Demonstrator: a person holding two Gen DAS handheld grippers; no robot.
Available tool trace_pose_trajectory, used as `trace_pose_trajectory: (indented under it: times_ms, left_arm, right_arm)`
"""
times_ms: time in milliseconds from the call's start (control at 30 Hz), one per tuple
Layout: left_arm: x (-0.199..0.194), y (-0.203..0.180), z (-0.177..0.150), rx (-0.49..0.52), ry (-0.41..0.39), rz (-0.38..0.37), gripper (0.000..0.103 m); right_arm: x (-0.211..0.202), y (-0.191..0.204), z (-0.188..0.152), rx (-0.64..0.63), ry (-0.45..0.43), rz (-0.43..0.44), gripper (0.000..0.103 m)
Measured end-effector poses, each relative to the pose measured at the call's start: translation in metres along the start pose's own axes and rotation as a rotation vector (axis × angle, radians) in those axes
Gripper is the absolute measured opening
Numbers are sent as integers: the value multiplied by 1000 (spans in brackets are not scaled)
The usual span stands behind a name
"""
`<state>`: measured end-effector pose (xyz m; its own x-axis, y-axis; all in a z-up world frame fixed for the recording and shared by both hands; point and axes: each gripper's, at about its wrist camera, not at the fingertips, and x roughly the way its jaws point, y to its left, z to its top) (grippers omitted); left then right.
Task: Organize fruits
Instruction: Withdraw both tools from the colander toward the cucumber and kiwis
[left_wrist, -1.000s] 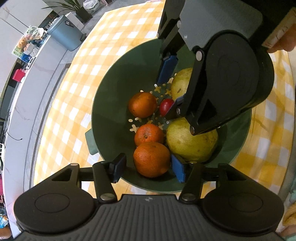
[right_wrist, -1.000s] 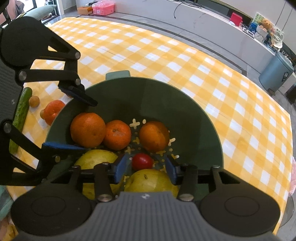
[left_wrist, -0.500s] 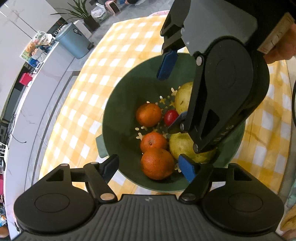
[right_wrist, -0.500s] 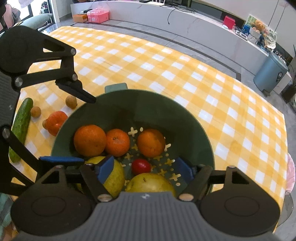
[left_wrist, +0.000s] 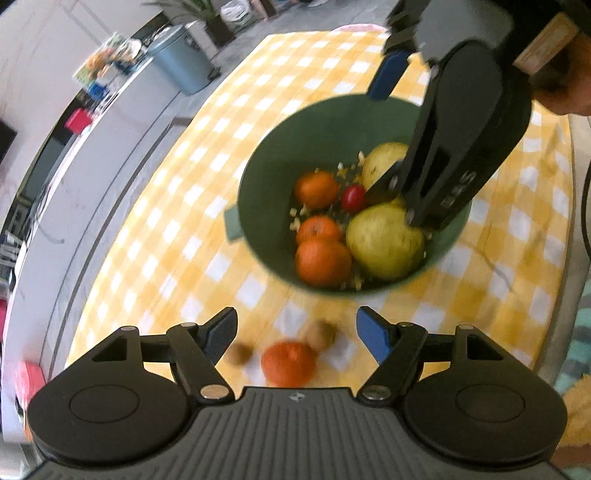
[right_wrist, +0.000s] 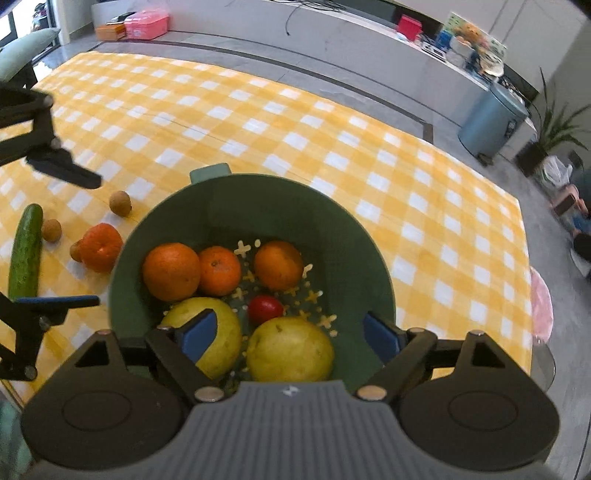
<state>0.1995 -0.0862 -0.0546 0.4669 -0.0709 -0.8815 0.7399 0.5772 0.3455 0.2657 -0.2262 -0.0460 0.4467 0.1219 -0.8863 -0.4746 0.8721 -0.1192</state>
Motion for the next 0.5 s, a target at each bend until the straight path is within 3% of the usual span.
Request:
trace_pose_trajectory:
  times_ms: [500]
  left_arm:
    - [-30,24,-82,-231,79,44,86]
  right_arm:
    - [-54,84,-28,23,-181,65,85]
